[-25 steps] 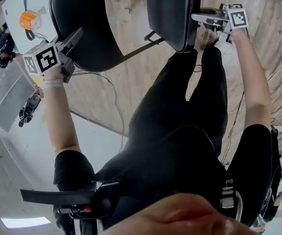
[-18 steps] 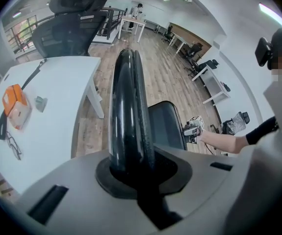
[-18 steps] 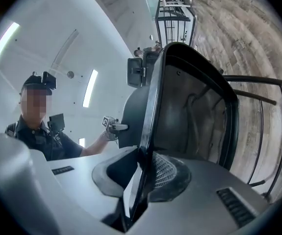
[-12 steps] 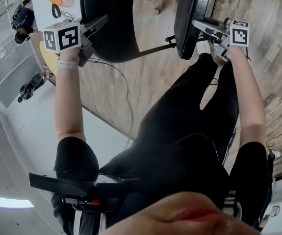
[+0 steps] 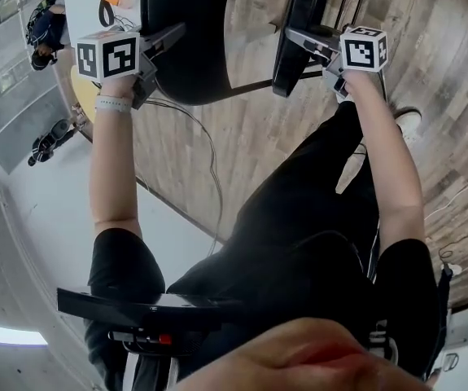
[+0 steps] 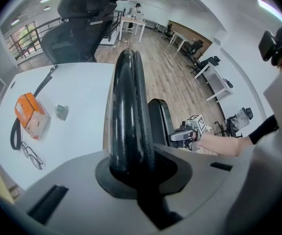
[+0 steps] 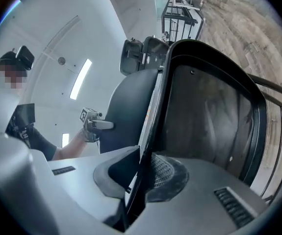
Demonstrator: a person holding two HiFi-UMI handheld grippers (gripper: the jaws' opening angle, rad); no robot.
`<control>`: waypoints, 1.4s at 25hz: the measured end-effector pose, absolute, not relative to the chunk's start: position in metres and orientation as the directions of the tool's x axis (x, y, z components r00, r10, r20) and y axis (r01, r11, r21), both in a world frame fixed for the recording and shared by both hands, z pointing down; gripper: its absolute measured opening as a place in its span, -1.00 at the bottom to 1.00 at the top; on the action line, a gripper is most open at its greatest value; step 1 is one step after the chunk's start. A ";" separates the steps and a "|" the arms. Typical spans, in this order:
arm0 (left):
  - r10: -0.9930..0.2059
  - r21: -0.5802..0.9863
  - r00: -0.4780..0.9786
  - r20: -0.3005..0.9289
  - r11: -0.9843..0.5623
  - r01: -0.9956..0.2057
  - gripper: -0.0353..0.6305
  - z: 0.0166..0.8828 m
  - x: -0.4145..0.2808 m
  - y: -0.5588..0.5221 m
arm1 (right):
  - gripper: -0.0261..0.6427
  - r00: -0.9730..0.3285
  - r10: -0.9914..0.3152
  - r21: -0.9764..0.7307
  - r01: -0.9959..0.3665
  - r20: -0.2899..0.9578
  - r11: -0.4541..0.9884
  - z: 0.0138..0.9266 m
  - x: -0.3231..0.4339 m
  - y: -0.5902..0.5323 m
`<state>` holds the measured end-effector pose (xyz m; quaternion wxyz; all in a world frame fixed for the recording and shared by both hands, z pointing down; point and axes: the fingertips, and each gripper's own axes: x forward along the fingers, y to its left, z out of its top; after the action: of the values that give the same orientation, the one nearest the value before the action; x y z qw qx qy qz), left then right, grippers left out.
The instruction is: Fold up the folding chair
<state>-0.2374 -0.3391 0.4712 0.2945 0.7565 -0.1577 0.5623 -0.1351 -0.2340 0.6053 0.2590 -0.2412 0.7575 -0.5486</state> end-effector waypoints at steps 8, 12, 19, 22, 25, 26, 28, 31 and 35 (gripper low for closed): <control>0.089 0.254 0.298 0.950 -0.778 -0.575 -0.76 0.471 -0.249 -0.356 | -0.82 -0.764 -0.643 -0.960 -0.136 -0.055 0.244 0.611 -0.176 -0.277; 0.085 0.248 0.295 0.952 -0.778 -0.577 -0.76 0.473 -0.256 -0.366 | -0.81 -0.745 -0.665 -0.968 -0.125 -0.054 0.219 0.614 -0.192 -0.298; 0.086 0.247 0.291 0.953 -0.776 -0.580 -0.75 0.480 -0.268 -0.378 | -0.79 -0.741 -0.670 -0.972 -0.126 -0.041 0.199 0.624 -0.216 -0.321; 0.085 0.247 0.291 0.953 -0.777 -0.580 -0.76 0.482 -0.271 -0.382 | -0.79 -0.738 -0.674 -0.972 -0.138 -0.027 0.190 0.626 -0.222 -0.329; 0.084 0.247 0.292 0.953 -0.774 -0.583 -0.75 0.484 -0.276 -0.384 | -0.78 -0.744 -0.668 -0.972 -0.146 -0.014 0.184 0.628 -0.229 -0.334; 0.085 0.248 0.293 0.952 -0.774 -0.582 -0.75 0.484 -0.277 -0.385 | -0.78 -0.745 -0.667 -0.973 -0.143 -0.015 0.181 0.629 -0.230 -0.335; 0.087 0.251 0.295 0.951 -0.777 -0.578 -0.75 0.485 -0.278 -0.388 | -0.78 -0.744 -0.668 -0.974 -0.142 -0.013 0.176 0.629 -0.230 -0.336; 0.086 0.248 0.294 0.952 -0.777 -0.578 -0.75 0.485 -0.282 -0.393 | -0.78 -0.741 -0.671 -0.972 -0.160 0.005 0.170 0.629 -0.234 -0.341; 0.086 0.250 0.296 0.951 -0.775 -0.580 -0.74 0.487 -0.288 -0.398 | -0.78 -0.739 -0.673 -0.973 -0.165 0.013 0.162 0.630 -0.239 -0.346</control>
<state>-0.2877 -0.3985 0.4870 0.2919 0.7501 -0.1648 0.5701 -0.2390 -0.3464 0.6304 0.2191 -0.2868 0.7302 -0.5801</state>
